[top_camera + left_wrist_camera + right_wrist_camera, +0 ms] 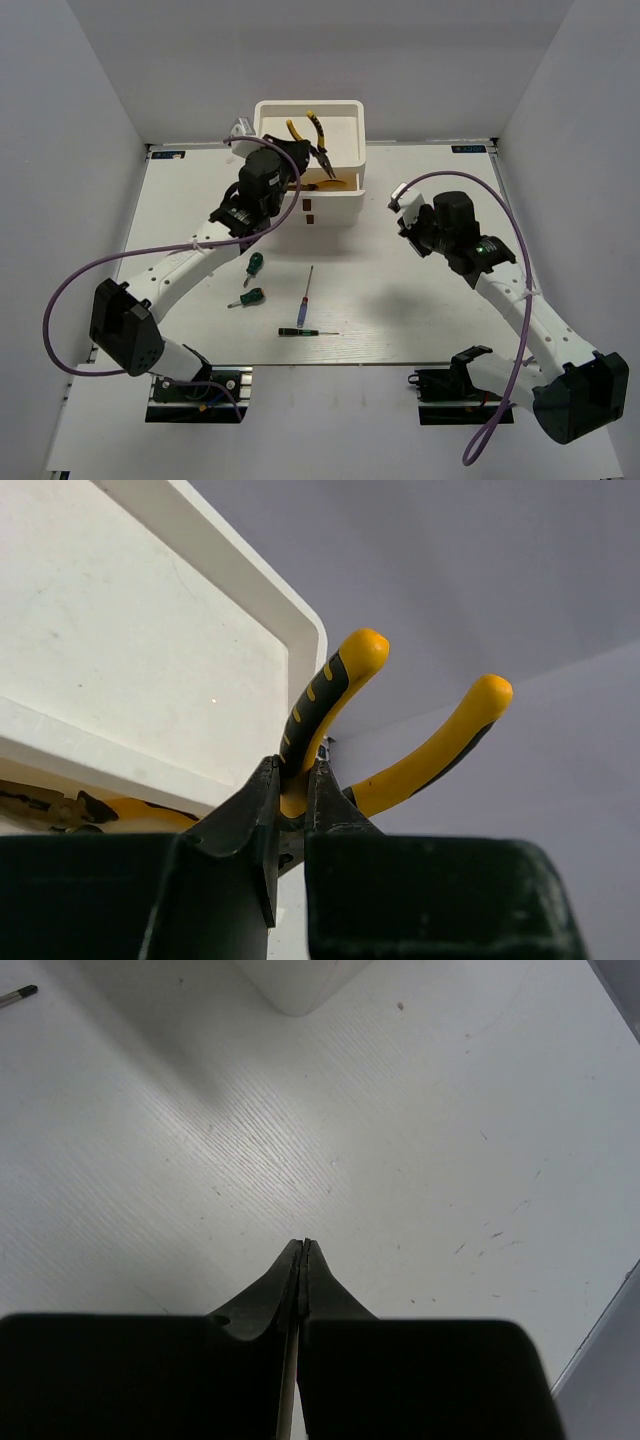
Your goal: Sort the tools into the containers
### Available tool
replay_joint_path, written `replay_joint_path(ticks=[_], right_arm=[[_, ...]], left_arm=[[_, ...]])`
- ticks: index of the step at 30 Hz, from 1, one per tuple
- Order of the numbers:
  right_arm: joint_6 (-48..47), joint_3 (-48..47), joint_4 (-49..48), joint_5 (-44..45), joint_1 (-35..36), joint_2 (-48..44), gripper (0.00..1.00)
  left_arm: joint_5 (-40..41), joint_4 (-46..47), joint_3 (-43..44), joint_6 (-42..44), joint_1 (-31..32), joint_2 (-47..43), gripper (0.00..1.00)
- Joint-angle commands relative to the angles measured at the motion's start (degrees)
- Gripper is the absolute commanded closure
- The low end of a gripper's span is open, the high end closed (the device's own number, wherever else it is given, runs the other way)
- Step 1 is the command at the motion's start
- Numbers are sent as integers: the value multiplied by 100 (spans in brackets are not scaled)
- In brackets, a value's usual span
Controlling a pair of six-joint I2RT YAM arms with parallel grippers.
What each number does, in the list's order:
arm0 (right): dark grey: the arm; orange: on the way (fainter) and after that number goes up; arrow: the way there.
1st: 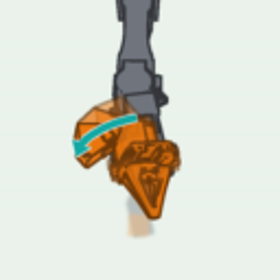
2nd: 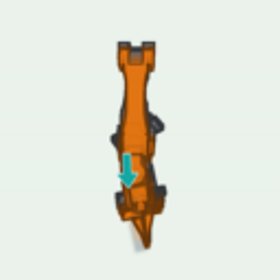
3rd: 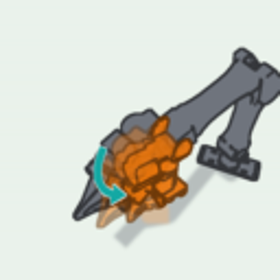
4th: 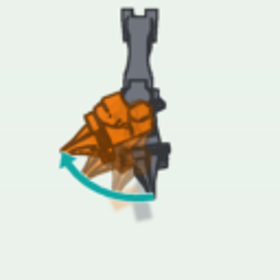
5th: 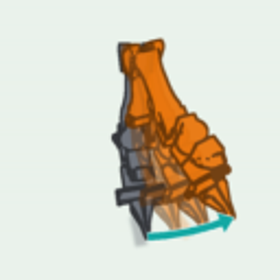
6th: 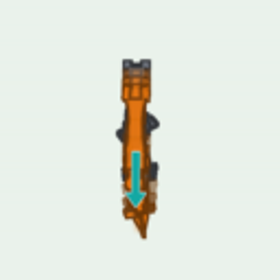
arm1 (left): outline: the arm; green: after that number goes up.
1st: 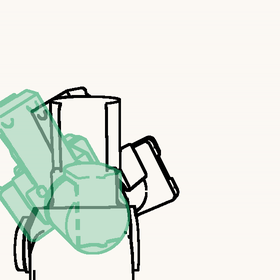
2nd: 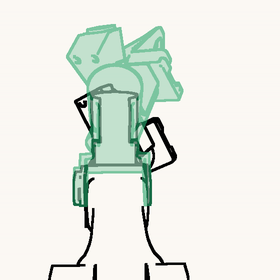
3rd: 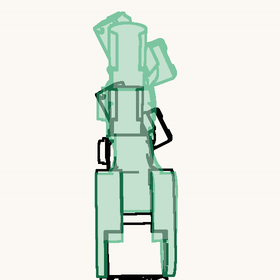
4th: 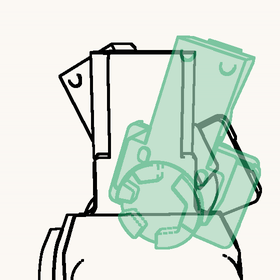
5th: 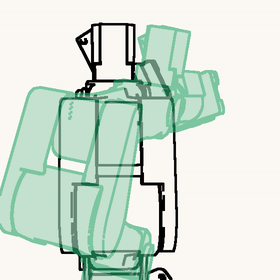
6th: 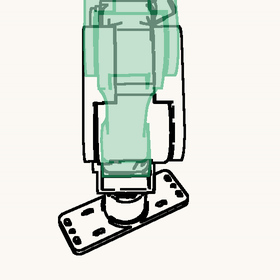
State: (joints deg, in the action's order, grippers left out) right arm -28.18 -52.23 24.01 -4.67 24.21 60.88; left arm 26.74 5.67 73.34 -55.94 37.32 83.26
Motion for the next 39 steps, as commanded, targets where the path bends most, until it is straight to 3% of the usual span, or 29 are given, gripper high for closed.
replay_joint_path(ticks=[1,6,14,15,16,19,21,22,25,28,29,30,31,33,36,39], right_arm=[[103,11,-160,-104,-56,-68,100],[111,-7,-160,-140,-74,-50,100],[129,-7,-133,-166,-109,-6,100],[120,-7,-151,-157,-109,-15,100],[112,2,-134,-166,-109,-15,100],[77,-7,-151,-245,-92,29,100],[50,-16,-133,-333,-109,29,100],[32,-24,-142,-394,-109,38,95],[-99,-59,-186,-824,-109,90,89],[-485,-121,-282,-2191,-109,213,89],[-678,-138,-396,-2440,-92,335,94],[-888,-173,-458,-2669,-92,476,100],[-1030,-252,-720,-3437,-92,555,100],[-1092,-454,-950,-3803,-57,1028,100],[-839,-1477,-1214,-4375,-22,1706,100],[-338,-2157,-1355,-4245,110,2524,100]], left_arm=[[137,451,-283,-31,-6,-65,100],[200,804,-812,-83,-6,-65,100],[200,727,-936,-83,-6,-65,97],[200,725,-883,-83,-6,-65,90],[200,673,-883,-83,-6,-65,67],[147,594,-883,-83,-6,-117,28],[147,515,-752,-23,-6,-117,20],[147,514,-699,-22,-6,-117,16],[77,364,-506,188,-6,-222,15],[147,277,-374,661,109,-486,38],[95,190,-269,768,109,-565,60],[94,76,-268,856,109,-653,69],[94,-126,-207,1092,109,-897,76],[42,-407,-206,1243,109,-1214,94],[147,-1110,-329,1463,109,-1988,94],[323,-1691,-767,1463,109,-2866,70]])
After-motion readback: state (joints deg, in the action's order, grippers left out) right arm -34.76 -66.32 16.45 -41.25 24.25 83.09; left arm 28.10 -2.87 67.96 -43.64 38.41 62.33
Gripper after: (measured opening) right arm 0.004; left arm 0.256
